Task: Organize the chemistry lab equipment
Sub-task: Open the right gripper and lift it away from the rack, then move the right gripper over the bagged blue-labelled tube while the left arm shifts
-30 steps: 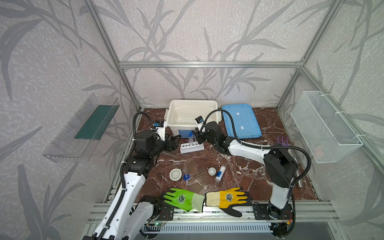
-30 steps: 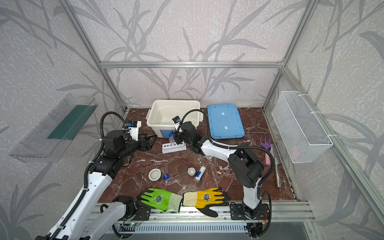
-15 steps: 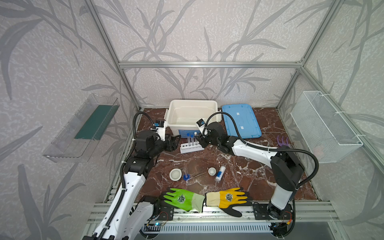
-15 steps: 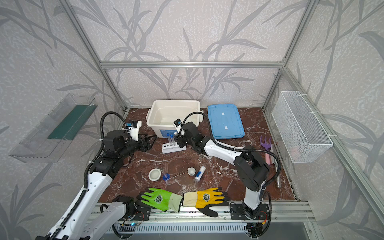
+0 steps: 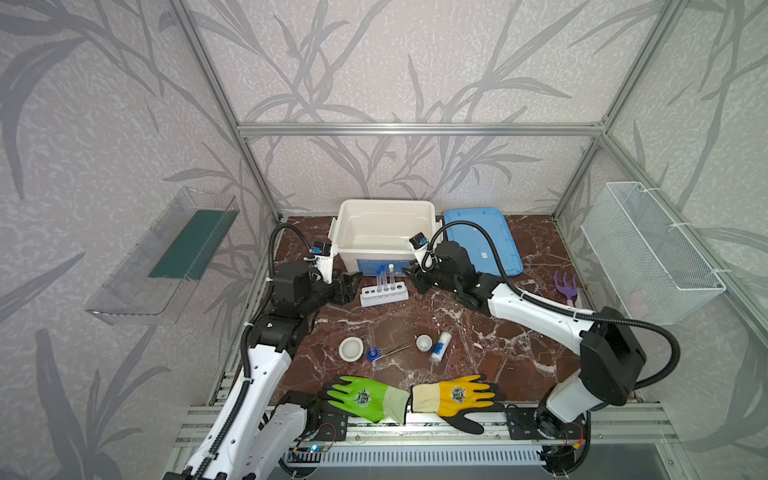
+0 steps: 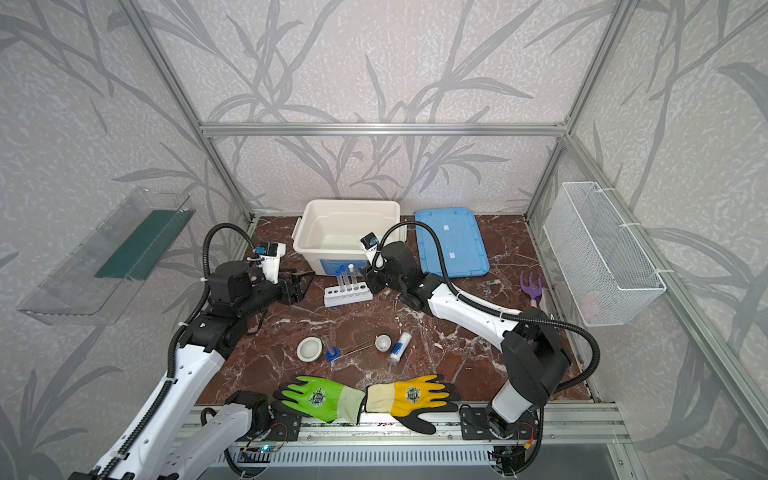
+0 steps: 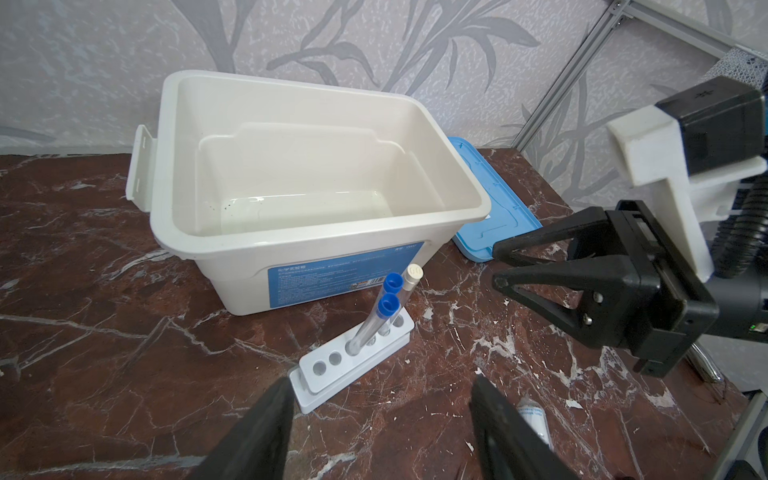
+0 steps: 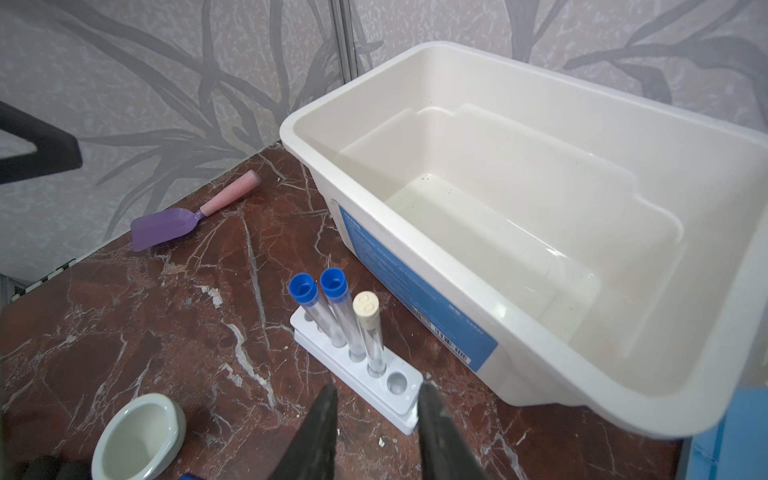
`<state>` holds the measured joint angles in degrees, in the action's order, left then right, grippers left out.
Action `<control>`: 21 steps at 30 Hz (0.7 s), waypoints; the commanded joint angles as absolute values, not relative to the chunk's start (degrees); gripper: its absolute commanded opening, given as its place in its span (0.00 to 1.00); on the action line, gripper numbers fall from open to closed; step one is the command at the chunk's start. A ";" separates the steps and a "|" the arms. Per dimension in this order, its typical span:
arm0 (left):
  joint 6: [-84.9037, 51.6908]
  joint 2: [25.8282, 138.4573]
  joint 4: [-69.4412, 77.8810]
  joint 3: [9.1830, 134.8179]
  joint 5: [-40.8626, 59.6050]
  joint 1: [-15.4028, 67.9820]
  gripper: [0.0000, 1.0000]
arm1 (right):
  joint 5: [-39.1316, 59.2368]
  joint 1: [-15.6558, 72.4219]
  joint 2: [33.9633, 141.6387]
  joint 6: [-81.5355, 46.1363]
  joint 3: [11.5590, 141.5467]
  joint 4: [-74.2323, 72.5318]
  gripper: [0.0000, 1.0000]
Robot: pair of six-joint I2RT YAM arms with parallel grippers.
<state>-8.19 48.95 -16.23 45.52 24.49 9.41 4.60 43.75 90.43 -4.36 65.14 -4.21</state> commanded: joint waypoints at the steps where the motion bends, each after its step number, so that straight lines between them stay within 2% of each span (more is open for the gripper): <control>1: -5.35 48.48 -18.64 45.87 22.00 11.89 0.68 | 2.86 43.59 85.78 -3.16 63.44 0.98 0.35; 15: -1.26 50.53 -22.56 46.72 18.11 22.06 0.67 | 4.22 43.68 76.68 -2.84 60.91 26.36 0.39; 19: -0.49 50.53 -23.45 46.76 16.88 24.28 0.66 | 1.41 43.62 75.31 -6.30 60.50 32.04 0.40; 21: -0.22 50.52 -23.72 46.78 15.98 25.22 0.66 | 0.34 43.65 74.19 -9.73 59.61 33.56 0.43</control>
